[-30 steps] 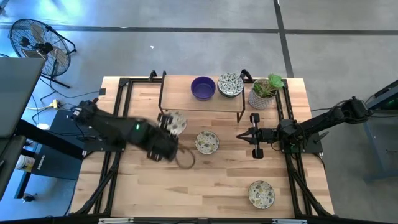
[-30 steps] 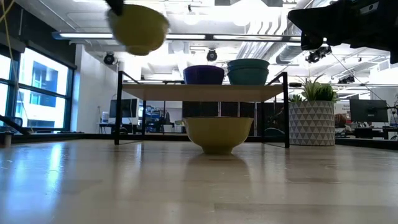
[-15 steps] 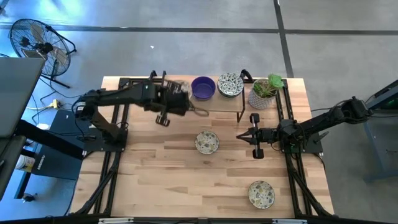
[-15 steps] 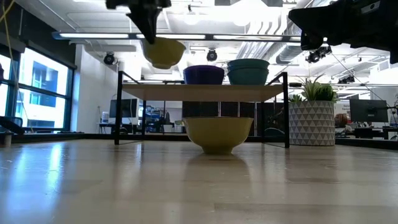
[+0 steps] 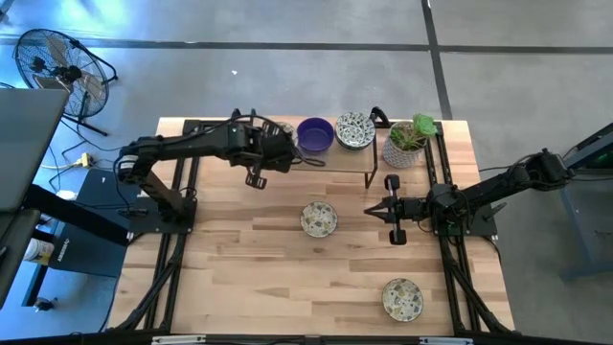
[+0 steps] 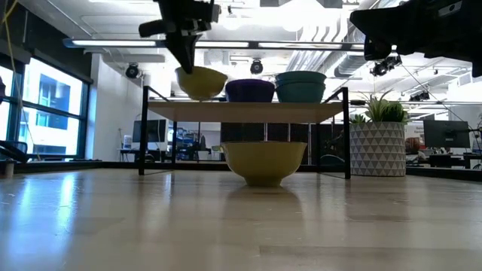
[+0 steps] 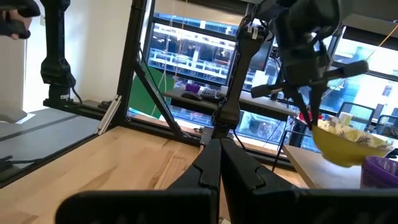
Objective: Pick & Place Mini bowls
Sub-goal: Put the top yellow patterned bowl on the shelf
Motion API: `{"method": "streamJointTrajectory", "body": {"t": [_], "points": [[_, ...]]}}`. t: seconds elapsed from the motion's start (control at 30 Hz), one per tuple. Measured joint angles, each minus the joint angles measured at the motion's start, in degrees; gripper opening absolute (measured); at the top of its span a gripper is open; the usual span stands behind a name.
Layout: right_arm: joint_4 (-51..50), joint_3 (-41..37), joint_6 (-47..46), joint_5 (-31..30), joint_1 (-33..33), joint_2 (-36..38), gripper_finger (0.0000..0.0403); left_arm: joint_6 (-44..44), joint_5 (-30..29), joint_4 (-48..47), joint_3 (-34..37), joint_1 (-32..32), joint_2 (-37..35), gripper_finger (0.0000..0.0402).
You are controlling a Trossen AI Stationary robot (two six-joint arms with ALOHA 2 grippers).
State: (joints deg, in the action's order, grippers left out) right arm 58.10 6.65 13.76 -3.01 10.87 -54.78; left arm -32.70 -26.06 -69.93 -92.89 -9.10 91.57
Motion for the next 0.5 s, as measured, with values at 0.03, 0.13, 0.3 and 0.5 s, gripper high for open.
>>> {"method": "streamJointTrajectory", "body": {"t": [0.03, 0.13, 0.3, 0.5], "points": [[0.0, 0.0, 0.0, 0.0, 0.0, 0.0, 0.0, -0.1, 0.0, 0.2, 0.5, -0.2, 0.0, 0.0001], [0.0, 0.0, 0.0, 0.0, 0.0, 0.0, 0.0, 0.2, 0.4, 0.8, 1.4, -0.4, 0.0, 0.0001], [0.0, 0.0, 0.0, 0.0, 0.0, 0.0, 0.0, 0.3, 0.2, 1.1, 1.5, -1.0, -1.2, 0.0001], [0.0, 0.0, 0.0, 0.0, 0.0, 0.0, 0.0, -0.2, 0.1, 1.5, 1.6, -3.6, -1.1, 0.0001]]}}
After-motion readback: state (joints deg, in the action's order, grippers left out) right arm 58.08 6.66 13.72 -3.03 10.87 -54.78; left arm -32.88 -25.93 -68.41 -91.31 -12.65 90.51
